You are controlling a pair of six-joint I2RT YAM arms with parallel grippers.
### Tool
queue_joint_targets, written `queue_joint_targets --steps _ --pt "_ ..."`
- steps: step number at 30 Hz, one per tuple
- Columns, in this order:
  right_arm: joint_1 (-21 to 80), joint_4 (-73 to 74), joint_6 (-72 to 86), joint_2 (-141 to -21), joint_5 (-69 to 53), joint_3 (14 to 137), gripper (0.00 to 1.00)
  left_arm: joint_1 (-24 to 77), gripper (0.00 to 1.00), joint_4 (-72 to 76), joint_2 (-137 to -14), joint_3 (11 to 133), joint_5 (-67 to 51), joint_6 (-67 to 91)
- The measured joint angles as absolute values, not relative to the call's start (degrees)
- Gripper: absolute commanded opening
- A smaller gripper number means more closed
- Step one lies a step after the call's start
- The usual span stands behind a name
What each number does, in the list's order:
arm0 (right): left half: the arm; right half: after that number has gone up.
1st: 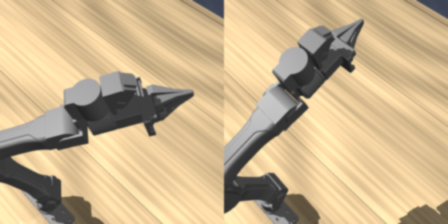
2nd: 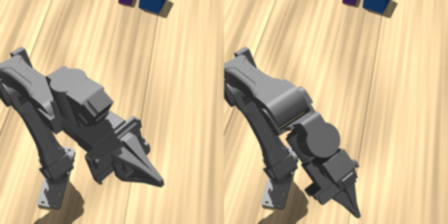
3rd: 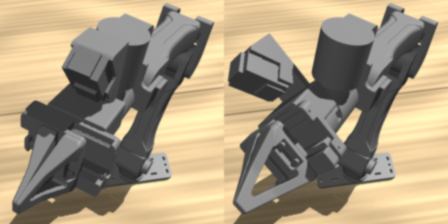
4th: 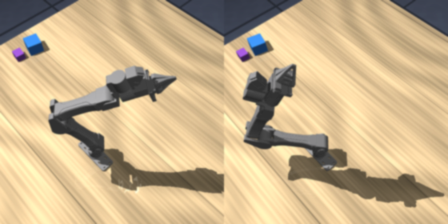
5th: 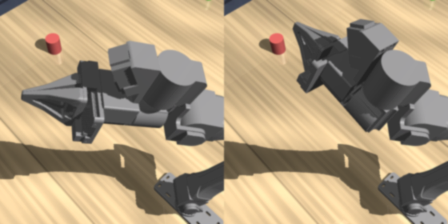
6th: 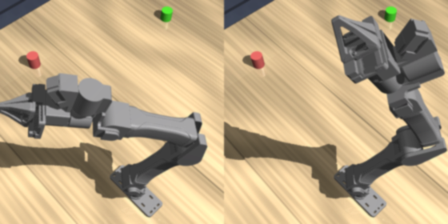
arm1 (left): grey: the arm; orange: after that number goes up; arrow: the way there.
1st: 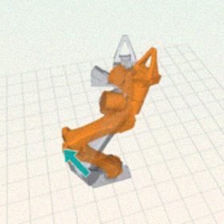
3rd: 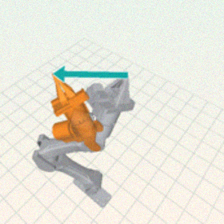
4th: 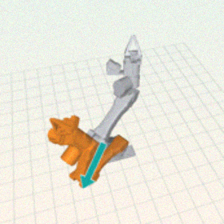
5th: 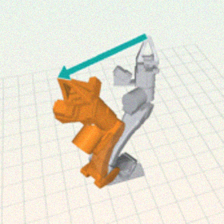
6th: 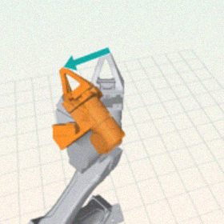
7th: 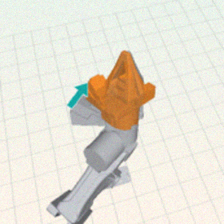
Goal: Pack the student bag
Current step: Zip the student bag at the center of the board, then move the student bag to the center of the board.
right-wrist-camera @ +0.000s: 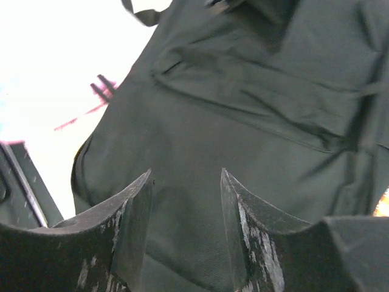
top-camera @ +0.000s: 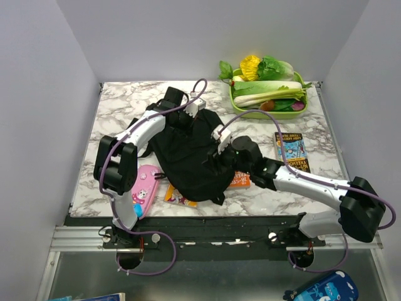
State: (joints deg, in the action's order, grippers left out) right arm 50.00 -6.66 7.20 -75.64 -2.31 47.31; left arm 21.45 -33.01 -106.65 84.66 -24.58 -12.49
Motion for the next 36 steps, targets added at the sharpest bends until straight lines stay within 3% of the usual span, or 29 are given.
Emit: queue_joint_targets --steps 6,12,21,24,25,28,31,36 --pt "54.9 -9.4 -1.2 -78.2 -11.9 46.8 0.59 21.0 0.00 -32.5 -106.7 82.2 -24.0 -9.3" --pt "60.2 -8.8 -5.3 -79.7 -16.7 49.5 0.70 19.3 0.18 -32.8 -106.7 79.5 -24.8 -9.7" --pt "64.8 0.5 -8.8 -79.9 -16.6 49.6 0.76 17.0 0.33 -33.4 -106.7 77.7 -25.6 -13.7" --pt "65.3 3.6 -9.8 -83.0 -13.3 51.0 0.53 15.7 0.30 -33.2 -106.7 77.2 -25.7 -14.0" --pt "65.3 5.1 -9.9 -85.1 -11.1 52.6 0.34 15.3 0.27 -33.1 -106.7 76.9 -25.7 -14.1" --pt "65.3 9.6 -9.7 -90.0 -5.4 57.3 0.12 14.6 0.15 -32.6 -106.8 76.4 -25.6 -14.7" --pt "65.3 11.5 -9.5 -91.3 -2.7 59.0 0.01 14.0 0.01 -32.1 -107.4 76.3 -25.5 -15.2" --pt "65.9 12.7 -10.6 -89.8 3.2 59.0 0.01 12.1 0.00 -31.6 -107.7 76.4 -25.4 -14.7"
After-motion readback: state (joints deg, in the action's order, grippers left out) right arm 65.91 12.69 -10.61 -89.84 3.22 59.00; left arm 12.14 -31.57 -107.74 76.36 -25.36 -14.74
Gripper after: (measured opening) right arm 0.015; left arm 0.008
